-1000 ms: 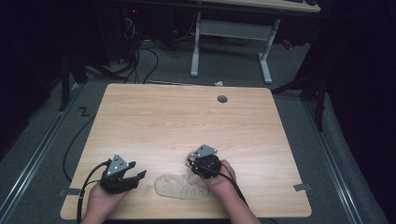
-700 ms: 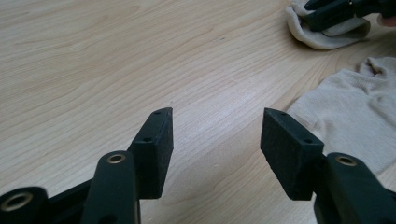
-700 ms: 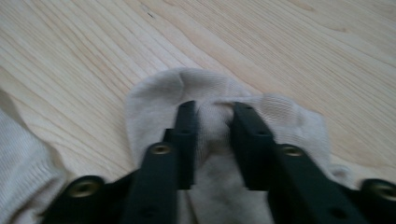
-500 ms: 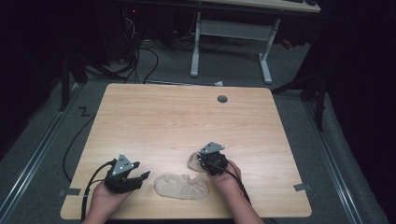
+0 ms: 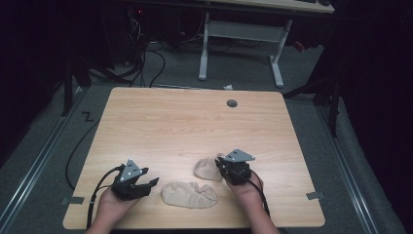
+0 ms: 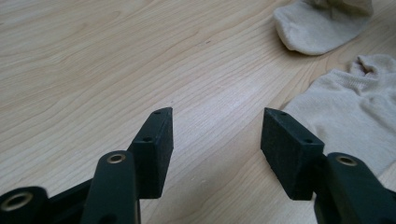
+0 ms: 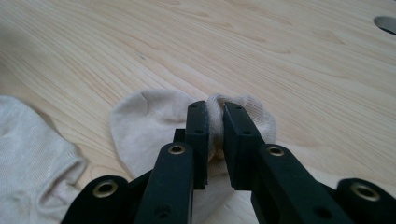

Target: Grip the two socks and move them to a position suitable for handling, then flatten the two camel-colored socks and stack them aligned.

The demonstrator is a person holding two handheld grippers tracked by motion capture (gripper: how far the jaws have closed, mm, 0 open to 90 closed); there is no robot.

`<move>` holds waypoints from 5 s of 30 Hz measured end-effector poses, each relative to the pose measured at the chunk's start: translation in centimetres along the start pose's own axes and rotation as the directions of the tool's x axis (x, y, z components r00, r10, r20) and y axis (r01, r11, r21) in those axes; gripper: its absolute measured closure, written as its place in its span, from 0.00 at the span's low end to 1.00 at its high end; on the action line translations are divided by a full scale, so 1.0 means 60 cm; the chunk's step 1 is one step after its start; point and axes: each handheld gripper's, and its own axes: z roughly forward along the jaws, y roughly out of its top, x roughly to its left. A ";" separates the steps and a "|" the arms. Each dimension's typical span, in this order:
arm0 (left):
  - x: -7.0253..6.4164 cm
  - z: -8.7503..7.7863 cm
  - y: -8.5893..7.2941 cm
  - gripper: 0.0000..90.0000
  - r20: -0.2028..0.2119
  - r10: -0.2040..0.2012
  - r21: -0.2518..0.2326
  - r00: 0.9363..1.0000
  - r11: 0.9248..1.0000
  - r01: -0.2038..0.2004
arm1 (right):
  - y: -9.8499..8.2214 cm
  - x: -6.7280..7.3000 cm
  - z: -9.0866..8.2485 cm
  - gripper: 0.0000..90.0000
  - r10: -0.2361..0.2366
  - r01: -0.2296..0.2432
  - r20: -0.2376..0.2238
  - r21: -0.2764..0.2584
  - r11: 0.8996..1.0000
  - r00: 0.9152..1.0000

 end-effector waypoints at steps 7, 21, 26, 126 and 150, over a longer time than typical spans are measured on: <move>-0.004 0.019 0.012 0.49 0.017 0.012 0.004 1.000 1.000 -0.012 | -0.029 -0.034 -0.030 0.90 0.068 -0.068 0.016 0.003 0.998 0.998; -0.005 0.025 0.019 0.49 0.028 0.021 -0.004 0.999 1.000 -0.020 | -0.069 -0.069 -0.054 0.86 0.136 -0.139 0.071 0.043 0.989 0.988; -0.005 0.023 0.019 0.49 0.028 0.020 -0.004 0.999 1.000 -0.020 | -0.075 -0.076 -0.060 0.84 0.143 -0.148 0.089 0.048 0.988 0.986; -0.023 0.140 0.056 0.96 0.074 -0.018 -0.002 0.997 1.000 0.018 | -0.037 -0.004 0.033 0.96 0.013 -0.010 -0.022 0.133 0.991 1.000; -0.023 0.098 0.062 0.96 0.083 -0.012 -0.035 0.996 0.999 0.015 | -0.019 0.012 0.008 0.96 -0.014 0.015 -0.033 0.029 0.999 0.999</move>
